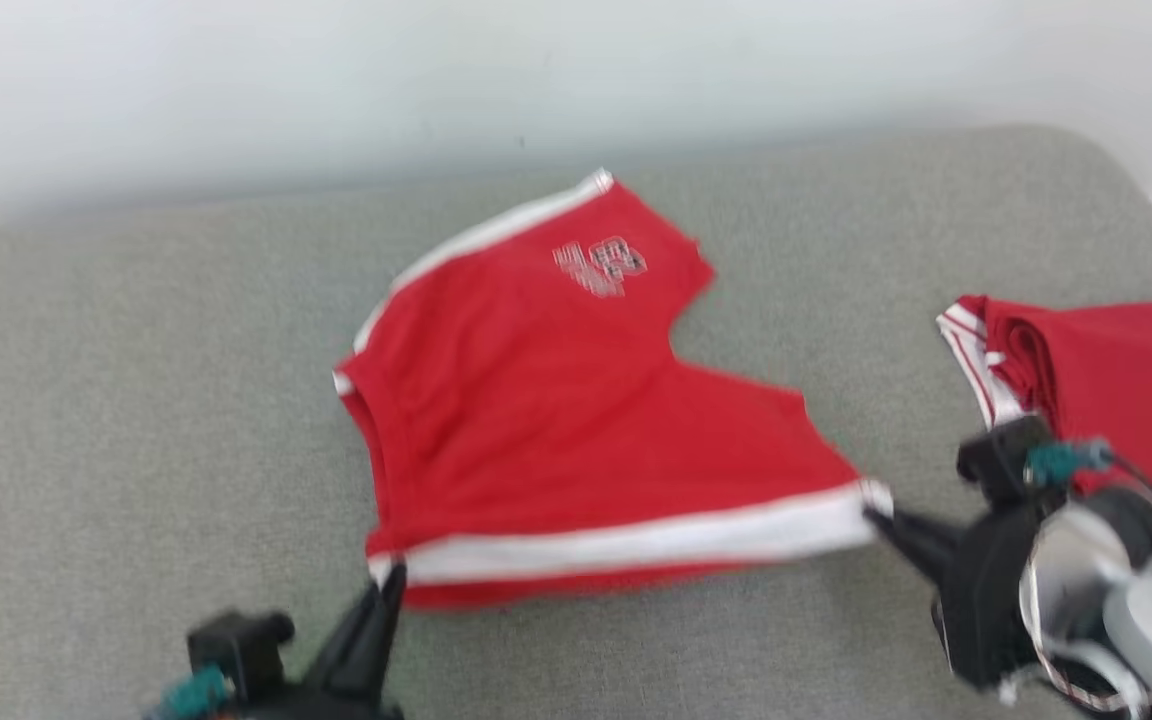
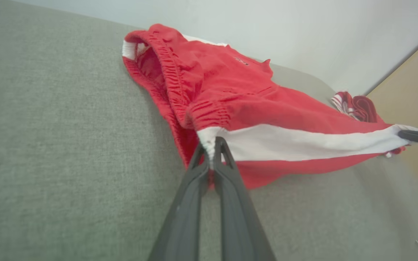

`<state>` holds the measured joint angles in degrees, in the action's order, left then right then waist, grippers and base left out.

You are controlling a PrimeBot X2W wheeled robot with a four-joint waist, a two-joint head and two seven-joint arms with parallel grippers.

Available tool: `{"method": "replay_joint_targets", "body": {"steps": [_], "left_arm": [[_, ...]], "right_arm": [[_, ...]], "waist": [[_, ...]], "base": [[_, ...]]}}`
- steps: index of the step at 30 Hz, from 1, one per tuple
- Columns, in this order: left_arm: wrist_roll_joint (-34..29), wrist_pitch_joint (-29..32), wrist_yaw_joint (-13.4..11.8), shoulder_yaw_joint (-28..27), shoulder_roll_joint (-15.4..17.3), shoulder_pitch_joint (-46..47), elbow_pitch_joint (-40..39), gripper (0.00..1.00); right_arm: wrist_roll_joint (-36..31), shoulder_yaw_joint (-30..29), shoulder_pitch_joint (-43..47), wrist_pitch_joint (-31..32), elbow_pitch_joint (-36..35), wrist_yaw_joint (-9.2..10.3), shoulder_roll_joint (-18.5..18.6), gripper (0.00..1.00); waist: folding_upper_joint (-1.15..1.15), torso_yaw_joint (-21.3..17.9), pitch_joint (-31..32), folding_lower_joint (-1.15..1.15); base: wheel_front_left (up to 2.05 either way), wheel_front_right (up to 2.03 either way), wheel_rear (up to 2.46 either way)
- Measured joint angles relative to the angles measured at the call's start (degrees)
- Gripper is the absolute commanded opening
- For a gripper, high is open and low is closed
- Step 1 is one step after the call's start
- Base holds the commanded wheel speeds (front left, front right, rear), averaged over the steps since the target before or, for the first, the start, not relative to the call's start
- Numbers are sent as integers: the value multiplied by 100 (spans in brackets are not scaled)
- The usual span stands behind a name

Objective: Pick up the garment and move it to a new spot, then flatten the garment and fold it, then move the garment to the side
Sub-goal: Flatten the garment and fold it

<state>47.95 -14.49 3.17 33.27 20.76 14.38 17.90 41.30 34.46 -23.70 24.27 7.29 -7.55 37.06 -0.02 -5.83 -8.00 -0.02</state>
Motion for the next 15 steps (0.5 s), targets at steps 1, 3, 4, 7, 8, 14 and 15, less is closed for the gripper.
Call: {"method": "replay_joint_targets", "body": {"steps": [1,3,4,7,8,14,15], "left_arm": [[-24,48,-21,60,18,-95,22,0],[-45,105,-52,140,73,-290,43,0],[-45,155,-74,172,104,-386,41,0],[-52,339,-142,290,230,-615,-16,0],[-103,444,-176,359,283,-680,-46,0],[-152,1127,-438,605,611,-1076,-485,0],[-149,1229,-478,639,675,-1122,-576,0]], "right_arm": [[22,-88,191,152,-108,0,19,0],[71,-302,545,434,-296,0,19,0],[96,-404,725,584,-387,0,19,0],[123,-740,1276,1067,-658,0,0,0],[143,-853,1475,1227,-755,0,-14,0],[193,-1691,2640,2248,-1354,0,-318,0],[167,-1850,2812,2429,-1472,0,-374,0]], "waist": [[0,4,61,0],[0,9,164,0],[0,10,208,0],[0,13,305,1],[0,15,326,1],[1,92,339,2],[1,110,335,2]], "base": [[0,0,0],[0,0,0],[0,0,0],[0,0,0],[0,0,0],[0,0,0],[0,0,0]]}}
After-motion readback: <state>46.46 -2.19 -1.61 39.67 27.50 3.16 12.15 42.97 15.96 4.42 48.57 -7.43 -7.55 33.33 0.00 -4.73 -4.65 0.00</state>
